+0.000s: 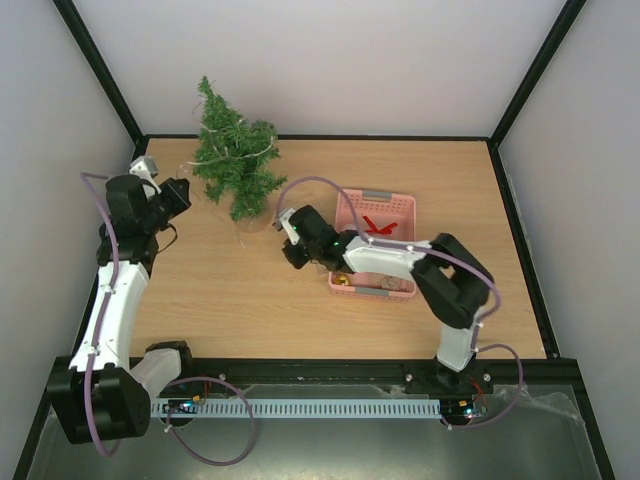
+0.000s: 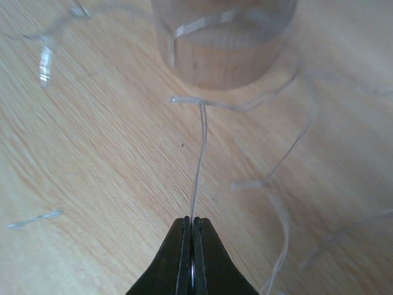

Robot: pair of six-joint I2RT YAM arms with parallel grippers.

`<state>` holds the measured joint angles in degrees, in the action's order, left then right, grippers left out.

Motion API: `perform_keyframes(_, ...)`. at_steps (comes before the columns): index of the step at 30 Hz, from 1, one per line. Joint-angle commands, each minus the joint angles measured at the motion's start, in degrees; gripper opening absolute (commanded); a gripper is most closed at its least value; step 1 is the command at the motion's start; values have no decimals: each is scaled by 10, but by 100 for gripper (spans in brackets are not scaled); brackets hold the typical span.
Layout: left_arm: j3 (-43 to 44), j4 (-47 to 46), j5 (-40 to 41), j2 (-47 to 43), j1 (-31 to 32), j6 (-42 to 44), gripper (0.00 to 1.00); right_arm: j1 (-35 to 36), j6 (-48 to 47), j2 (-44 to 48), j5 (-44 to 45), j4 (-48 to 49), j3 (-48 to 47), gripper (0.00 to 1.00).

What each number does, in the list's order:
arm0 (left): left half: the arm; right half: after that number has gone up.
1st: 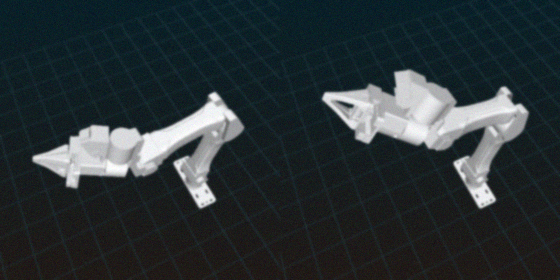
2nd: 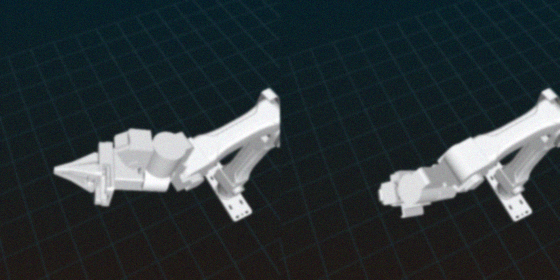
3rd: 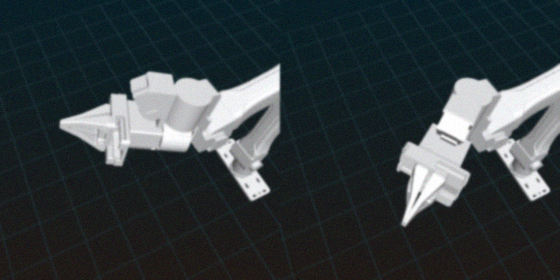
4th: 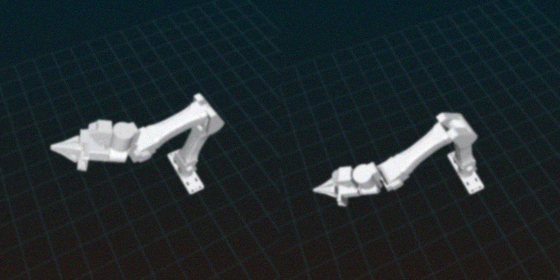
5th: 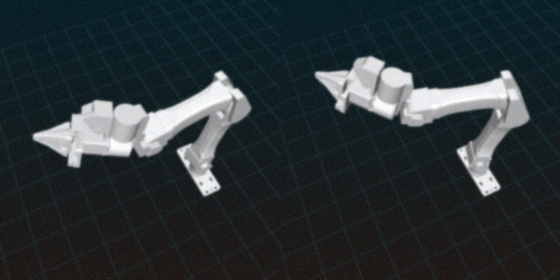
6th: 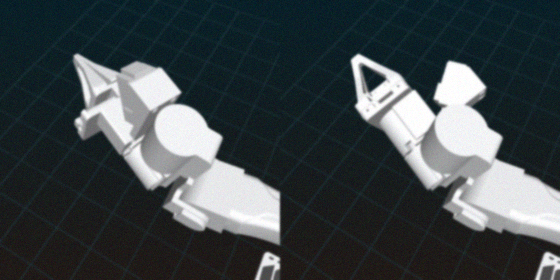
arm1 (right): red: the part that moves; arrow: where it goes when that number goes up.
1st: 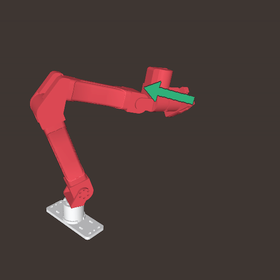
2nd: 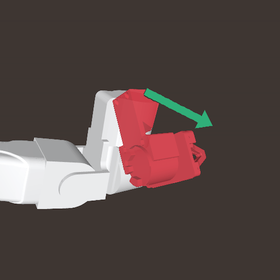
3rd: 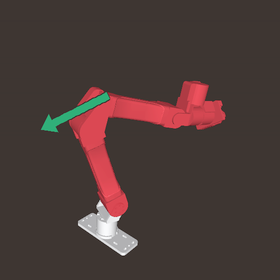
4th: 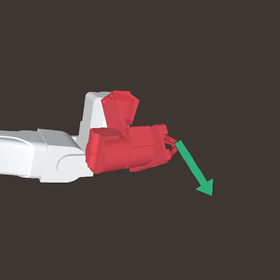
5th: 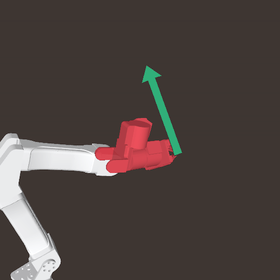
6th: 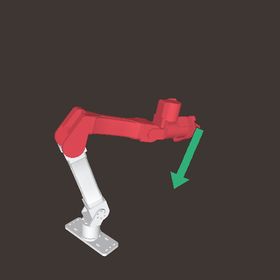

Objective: Decorate the small christmas tree
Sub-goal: Wrap the decoration item around the Christmas tree.

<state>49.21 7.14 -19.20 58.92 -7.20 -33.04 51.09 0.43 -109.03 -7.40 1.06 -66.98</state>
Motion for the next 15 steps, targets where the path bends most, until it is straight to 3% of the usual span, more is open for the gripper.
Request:
perform_keyframes(1, 22, -18, 1, -17, -4, -6, 2, 2, -10, 112, 6, -32, 33, 2)
perform_keyframes(8, 27, -46, 7, -4, -6, -11, 2, 5, -49, 274, 11, -73, 58, 2)
perform_keyframes(15, 49, -41, 14, 27, -5, -5, 3, 6, -53, 379, -118, -85, 30, 2)
